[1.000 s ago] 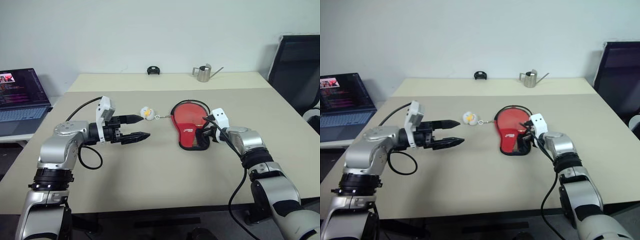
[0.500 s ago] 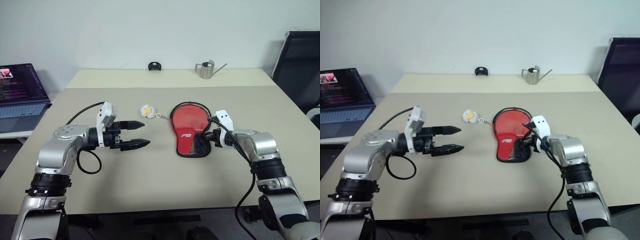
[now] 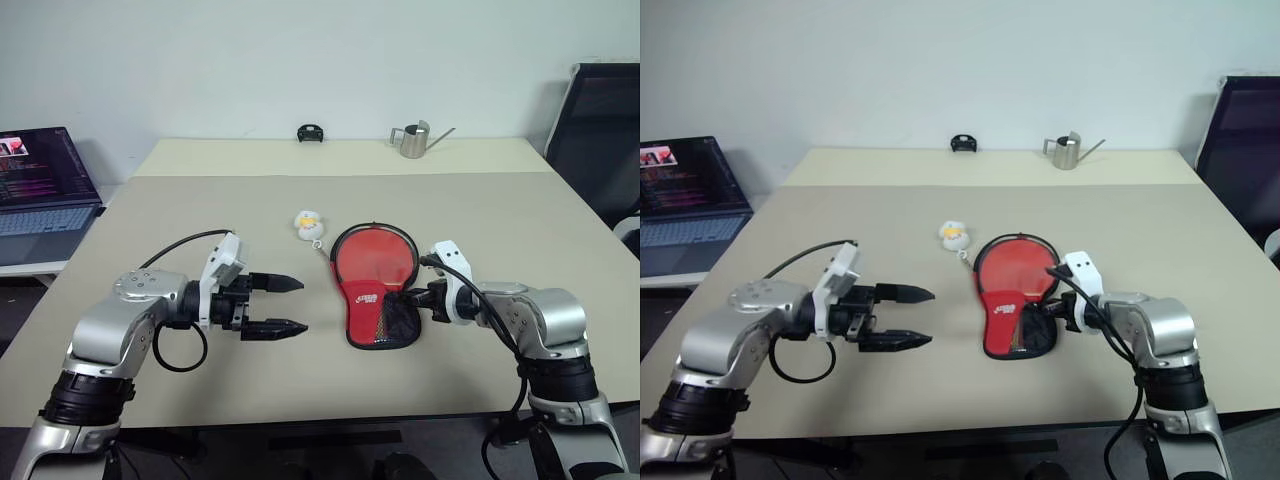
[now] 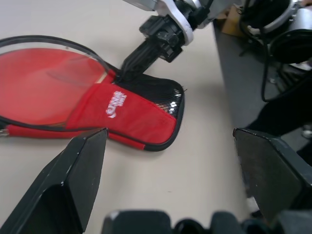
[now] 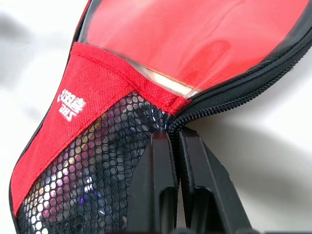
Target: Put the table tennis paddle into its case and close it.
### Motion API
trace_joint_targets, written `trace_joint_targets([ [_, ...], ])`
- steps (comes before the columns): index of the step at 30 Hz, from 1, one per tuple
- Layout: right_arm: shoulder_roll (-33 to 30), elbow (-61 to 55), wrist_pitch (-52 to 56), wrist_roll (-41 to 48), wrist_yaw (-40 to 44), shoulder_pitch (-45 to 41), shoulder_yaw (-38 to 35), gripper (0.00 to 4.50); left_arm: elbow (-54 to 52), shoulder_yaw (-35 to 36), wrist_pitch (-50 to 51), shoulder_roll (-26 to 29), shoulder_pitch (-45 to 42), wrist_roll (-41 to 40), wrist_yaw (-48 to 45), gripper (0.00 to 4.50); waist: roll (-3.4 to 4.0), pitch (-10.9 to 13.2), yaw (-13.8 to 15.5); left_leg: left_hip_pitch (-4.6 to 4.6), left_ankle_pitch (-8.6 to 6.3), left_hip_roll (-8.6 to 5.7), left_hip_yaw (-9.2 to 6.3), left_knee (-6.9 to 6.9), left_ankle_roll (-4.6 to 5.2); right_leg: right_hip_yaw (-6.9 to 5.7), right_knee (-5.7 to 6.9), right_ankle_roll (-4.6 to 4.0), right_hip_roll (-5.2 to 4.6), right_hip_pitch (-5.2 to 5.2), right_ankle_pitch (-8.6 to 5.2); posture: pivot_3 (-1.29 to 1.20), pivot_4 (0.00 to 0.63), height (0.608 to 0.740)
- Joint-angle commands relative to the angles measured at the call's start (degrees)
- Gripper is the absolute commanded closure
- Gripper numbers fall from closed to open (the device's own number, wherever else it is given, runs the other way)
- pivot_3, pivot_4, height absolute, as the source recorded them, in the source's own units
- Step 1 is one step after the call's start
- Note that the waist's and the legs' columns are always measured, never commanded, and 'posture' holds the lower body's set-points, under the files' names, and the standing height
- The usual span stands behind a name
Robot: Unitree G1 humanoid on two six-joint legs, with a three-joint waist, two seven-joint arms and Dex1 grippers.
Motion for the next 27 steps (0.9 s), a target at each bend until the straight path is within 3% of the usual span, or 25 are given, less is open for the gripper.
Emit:
trace_joint_targets([
  [1, 0.4, -5.8, 3.3, 3.0, -0.8, 1.0, -2.3, 4.48, -3.7, 0.4, 0.9, 1.3, 0.6, -2.4, -0.8, 0.0, 0.0, 0.0, 0.1, 0.01, 0.0, 0.0, 0.0, 0.01, 0.0, 0.0, 0.0, 0.0, 0.0, 0.02, 0.0, 0.0, 0.15, 0.74],
  [11, 1.2, -16.5, 12.6, 6.6, -2.9, 7.8, -6.6, 4.48, -5.2, -0.5, 1.6, 2.6, 1.5, -4.1, -1.0, 0.0, 0.0, 0.0, 0.5, 0.03, 0.0, 0.0, -0.01, 0.01, 0.0, -0.01, -0.03, 0.0, 0.02, 0.06, 0.0, 0.0, 0.15, 0.74],
  [27, 0.1, -23.5, 13.2, 14.5, -7.1, 16.3, -9.3, 4.48, -5.9, -2.8, 1.9, 3.5, 1.1, -5.1, -3.1, 0.0, 0.0, 0.0, 0.9, 0.1, 0.0, 0.01, -0.03, 0.01, 0.01, -0.03, -0.08, 0.01, 0.07, 0.16, -0.01, 0.0, 0.15, 0.74],
])
